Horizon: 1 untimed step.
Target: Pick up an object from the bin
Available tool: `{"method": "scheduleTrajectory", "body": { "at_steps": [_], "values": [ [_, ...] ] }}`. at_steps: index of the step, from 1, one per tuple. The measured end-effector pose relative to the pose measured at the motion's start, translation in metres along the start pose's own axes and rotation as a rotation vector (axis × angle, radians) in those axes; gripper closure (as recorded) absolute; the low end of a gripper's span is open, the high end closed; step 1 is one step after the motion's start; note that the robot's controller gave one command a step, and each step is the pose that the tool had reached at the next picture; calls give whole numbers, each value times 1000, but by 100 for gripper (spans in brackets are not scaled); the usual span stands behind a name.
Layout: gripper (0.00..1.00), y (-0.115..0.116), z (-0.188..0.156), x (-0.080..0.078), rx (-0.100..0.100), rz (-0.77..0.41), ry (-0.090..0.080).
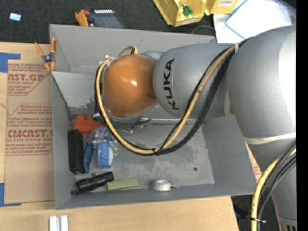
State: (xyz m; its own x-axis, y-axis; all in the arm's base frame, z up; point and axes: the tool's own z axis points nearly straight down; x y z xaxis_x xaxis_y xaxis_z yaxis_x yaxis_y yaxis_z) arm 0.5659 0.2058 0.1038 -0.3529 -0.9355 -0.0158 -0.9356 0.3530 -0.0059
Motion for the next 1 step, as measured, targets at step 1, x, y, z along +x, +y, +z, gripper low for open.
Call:
{"method": "scheduleTrajectory", "body": {
  "at_steps": [1],
  "values": [
    [100, 0, -41, -1, -1, 0, 0]
  ]
}}
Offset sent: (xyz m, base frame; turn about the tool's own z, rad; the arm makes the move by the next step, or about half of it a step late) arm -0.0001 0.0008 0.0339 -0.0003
